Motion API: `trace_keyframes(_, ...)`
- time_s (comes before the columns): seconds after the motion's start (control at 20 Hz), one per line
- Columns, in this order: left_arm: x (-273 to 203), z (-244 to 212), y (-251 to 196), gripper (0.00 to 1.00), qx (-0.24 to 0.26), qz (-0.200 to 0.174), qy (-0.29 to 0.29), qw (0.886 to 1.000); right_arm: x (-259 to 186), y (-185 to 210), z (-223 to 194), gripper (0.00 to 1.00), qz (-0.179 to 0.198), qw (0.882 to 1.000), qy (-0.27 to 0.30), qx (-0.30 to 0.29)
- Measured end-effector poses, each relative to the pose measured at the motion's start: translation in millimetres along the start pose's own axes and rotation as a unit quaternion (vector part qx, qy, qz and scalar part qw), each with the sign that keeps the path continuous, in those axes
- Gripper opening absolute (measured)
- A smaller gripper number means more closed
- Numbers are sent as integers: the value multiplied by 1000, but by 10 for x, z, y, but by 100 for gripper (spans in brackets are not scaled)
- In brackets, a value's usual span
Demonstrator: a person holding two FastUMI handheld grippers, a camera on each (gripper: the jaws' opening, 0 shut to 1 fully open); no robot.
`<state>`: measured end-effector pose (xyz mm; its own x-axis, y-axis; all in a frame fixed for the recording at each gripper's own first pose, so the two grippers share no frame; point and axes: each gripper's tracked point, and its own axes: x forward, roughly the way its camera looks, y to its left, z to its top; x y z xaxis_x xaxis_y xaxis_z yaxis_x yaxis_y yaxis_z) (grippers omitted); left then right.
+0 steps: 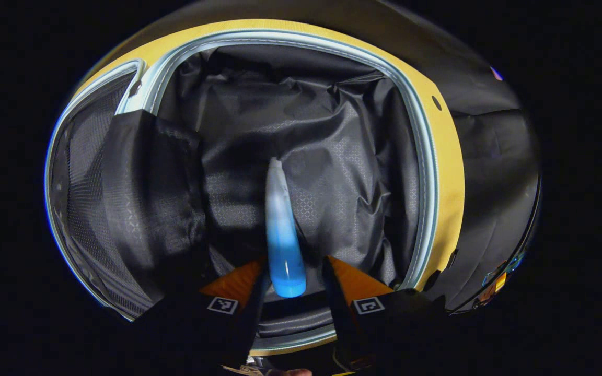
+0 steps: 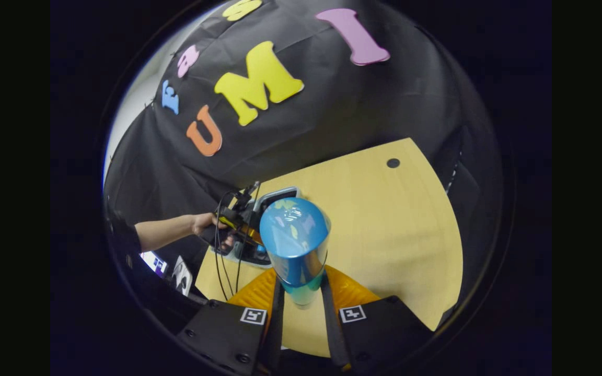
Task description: First open the suitcase, pack the skin care products into it, and then close the suitcase.
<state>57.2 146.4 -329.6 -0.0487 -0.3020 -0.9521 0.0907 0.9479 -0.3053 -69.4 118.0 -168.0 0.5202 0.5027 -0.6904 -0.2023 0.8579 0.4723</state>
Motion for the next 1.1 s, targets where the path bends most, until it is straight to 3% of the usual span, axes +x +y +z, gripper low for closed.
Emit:
trace_keyframes(0.05,-77,14,-24,77,-3,-2,-17,1000,100,123,18,34,7,1000,9,-10)
trace_keyframes(0.1,-152,17,-16,67,1,-2,-32,999,215,242,19,34,12,1000,20,-18)
trace_keyframes(0.15,-253,30,8,93,8,1,-53,999,347,361,32,34,15,999,34,-24)
trace_keyframes(0.2,-396,26,2,83,13,1,-78,997,503,502,49,34,23,998,48,-28)
trace_keyframes(0.35,-972,-8,-175,83,20,-12,-177,984,1039,921,134,34,42,994,92,-29)
trace_keyframes(0.55,-1614,-473,-359,89,25,-26,-311,950,1947,1159,-2,34,23,981,192,-18)
trace_keyframes(0.65,-1792,-806,-407,91,25,-17,-355,935,2332,1117,-139,34,-5,970,242,-16)
trace_keyframes(0.7,-1853,-967,-391,93,32,-4,-374,927,2551,1069,-238,31,-21,964,262,-25)
trace_keyframes(0.8,-1855,-1273,-271,99,44,34,-402,914,2935,883,-424,34,-65,952,297,-31)
trace_keyframes(0.9,-1788,-1593,-166,98,31,57,-409,910,3118,803,-566,34,-100,939,328,-16)
trace_keyframes(0.95,-1768,-1727,-130,99,16,58,-411,910,3191,751,-638,31,-117,933,340,-12)
trace_keyframes(1.0,-1723,-1846,-77,99,-1,55,-410,910,3248,703,-722,34,-134,927,351,-8)
trace_keyframes(1.1,-1699,-2043,48,98,-33,49,-414,908,3375,668,-754,34,-155,923,352,18)
